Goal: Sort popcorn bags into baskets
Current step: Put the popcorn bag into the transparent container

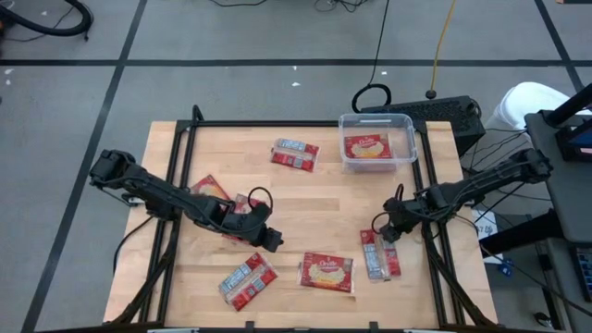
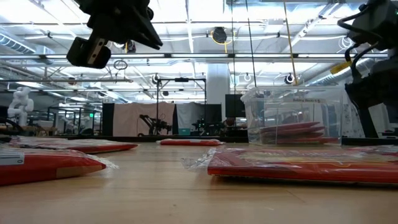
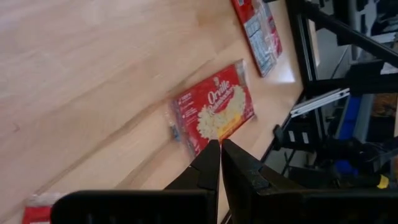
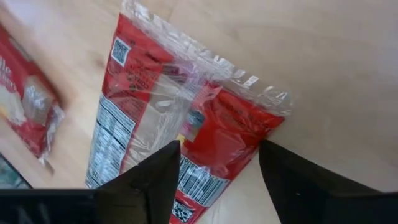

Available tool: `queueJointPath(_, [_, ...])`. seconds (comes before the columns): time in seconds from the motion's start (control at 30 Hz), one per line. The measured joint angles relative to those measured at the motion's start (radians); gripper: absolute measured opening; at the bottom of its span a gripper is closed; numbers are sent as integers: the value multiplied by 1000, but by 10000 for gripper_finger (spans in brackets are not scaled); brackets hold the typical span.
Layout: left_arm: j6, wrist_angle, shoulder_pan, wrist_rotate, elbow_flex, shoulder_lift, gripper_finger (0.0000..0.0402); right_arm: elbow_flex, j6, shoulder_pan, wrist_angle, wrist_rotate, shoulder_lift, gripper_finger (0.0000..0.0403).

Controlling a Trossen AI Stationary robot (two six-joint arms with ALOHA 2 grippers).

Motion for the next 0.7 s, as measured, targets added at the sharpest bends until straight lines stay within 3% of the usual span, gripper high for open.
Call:
queueJointPath(0.2, [15, -7, 23, -32, 3, 0, 21, -2, -65, 0, 7, 61, 1, 164])
queueJointPath(0.47, [17, 5, 58, -79, 3, 0, 21, -7, -126, -1, 69, 115, 2, 15])
queueJointPath(0.7, [17, 56, 64, -131, 3, 0, 21, -9, -132, -4, 332, 135, 4, 1])
